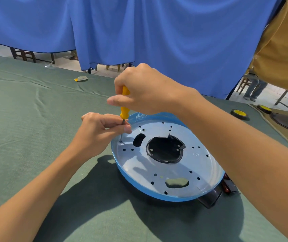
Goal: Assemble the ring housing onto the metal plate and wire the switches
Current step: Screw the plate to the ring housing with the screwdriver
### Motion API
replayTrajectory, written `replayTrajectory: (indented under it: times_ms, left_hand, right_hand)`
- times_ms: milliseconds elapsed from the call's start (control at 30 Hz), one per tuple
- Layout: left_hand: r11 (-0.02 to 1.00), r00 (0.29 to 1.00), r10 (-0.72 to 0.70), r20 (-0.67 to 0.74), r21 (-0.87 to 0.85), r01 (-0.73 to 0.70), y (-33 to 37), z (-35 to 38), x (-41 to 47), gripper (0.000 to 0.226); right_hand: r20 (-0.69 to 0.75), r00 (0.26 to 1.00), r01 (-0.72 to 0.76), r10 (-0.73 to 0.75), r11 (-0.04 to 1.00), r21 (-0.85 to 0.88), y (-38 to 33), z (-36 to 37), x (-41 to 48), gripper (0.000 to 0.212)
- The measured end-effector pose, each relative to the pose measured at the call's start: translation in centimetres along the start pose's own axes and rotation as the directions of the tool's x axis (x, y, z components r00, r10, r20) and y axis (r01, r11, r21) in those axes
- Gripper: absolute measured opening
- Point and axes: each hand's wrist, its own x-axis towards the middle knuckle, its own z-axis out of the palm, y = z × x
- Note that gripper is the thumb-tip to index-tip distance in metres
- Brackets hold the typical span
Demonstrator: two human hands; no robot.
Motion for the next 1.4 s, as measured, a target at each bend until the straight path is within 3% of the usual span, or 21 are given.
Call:
replayTrajectory:
  times_ms: [133,267,333,500,600,667,833,1033,1200,1400]
  left_hand:
    - [1.0,0.998,-0.02,0.067,-0.01,0.021,0.26,-0.07,-0.26,0.015]
    - [0.998,0.999,0.02,-0.04,0.057,-0.018,0.23,0.28,-0.1,0.003]
    - [1.0,1.0,-0.004,-0.022,0.024,0.005,0.18,0.16,-0.02,0.012]
    - [1.0,0.997,-0.028,0.067,-0.005,0.028,0.13,-0.1,-0.18,0.008]
    - [1.0,1.0,-0.027,-0.007,0.002,0.027,0.26,0.0,-0.28,0.016]
    - [1.0,1.0,-0.024,-0.014,-0.012,0.024,0.09,-0.04,-0.15,0.005]
    - [1.0,0.997,-0.025,0.071,-0.015,0.026,-0.14,-0.38,-0.18,0.009]
    - [1.0,1.0,-0.017,-0.01,-0.008,0.017,-0.2,-0.14,-0.09,0.003]
    - [1.0,0.997,-0.027,0.076,0.001,0.027,0.06,-0.33,-0.16,0.016]
    - [1.0,1.0,0.008,-0.014,0.009,-0.007,-0.04,-0.09,-0.09,0.006]
  right_hand:
    - [0.038,0.998,0.042,-0.043,0.999,0.034,0.04,-0.51,-0.27,0.011]
    - [-0.021,1.0,-0.002,0.001,0.999,-0.043,0.0,0.13,-0.02,0.028]
    - [-0.019,1.0,0.004,-0.004,0.999,-0.031,0.04,0.11,0.07,0.031]
    - [0.048,0.998,0.038,-0.04,0.999,0.033,0.22,-0.59,-0.29,0.009]
    - [0.021,1.0,0.004,-0.004,1.0,0.0,0.11,-0.24,-0.22,0.026]
    - [0.012,1.0,-0.007,0.007,0.999,-0.035,0.04,-0.15,-0.2,0.032]
    - [0.049,0.998,0.037,-0.04,0.998,0.048,0.0,-0.71,-0.45,0.008]
    - [-0.013,1.0,-0.025,0.025,1.0,-0.011,0.1,0.02,0.1,0.033]
    - [0.037,0.999,0.021,-0.023,0.998,0.051,0.31,-0.6,-0.32,0.014]
    - [0.013,1.0,-0.023,0.023,1.0,-0.002,0.07,-0.08,0.05,0.037]
